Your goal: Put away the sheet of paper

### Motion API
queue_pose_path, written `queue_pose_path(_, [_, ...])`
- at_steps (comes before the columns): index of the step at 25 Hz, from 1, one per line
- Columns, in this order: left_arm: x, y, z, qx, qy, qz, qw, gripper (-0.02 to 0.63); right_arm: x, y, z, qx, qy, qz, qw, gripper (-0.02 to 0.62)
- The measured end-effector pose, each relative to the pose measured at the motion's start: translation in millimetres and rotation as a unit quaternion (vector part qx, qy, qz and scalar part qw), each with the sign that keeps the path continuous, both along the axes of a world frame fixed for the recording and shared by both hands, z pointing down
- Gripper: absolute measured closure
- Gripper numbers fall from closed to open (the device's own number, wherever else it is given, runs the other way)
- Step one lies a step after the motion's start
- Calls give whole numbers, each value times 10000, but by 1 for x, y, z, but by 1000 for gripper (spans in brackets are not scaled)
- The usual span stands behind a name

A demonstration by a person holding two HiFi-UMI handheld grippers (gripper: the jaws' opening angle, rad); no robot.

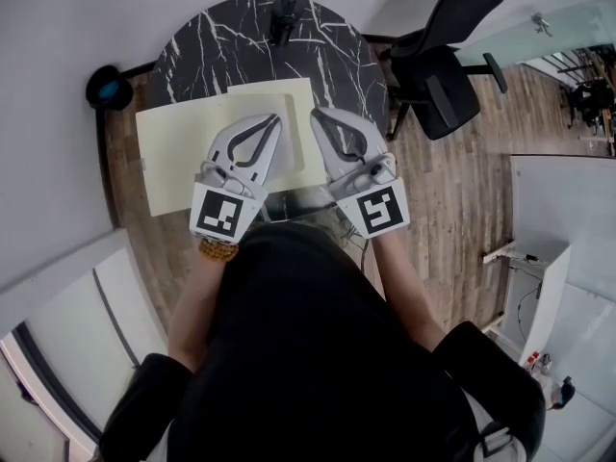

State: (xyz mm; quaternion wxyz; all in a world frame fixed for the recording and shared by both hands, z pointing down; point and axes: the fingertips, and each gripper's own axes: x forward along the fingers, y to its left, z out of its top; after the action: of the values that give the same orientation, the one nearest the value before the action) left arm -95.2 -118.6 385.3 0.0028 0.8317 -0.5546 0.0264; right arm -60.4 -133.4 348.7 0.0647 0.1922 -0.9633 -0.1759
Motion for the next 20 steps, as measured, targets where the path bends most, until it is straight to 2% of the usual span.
queue_pose_path(12, [7, 1, 15, -113, -243, 130, 9996, 594, 3, 1, 5, -101, 22, 41, 9999, 600])
queue_pose_path(20, [5, 1, 31, -124, -726, 346, 9967, 594, 0, 0, 7, -151, -12, 30, 9999, 600])
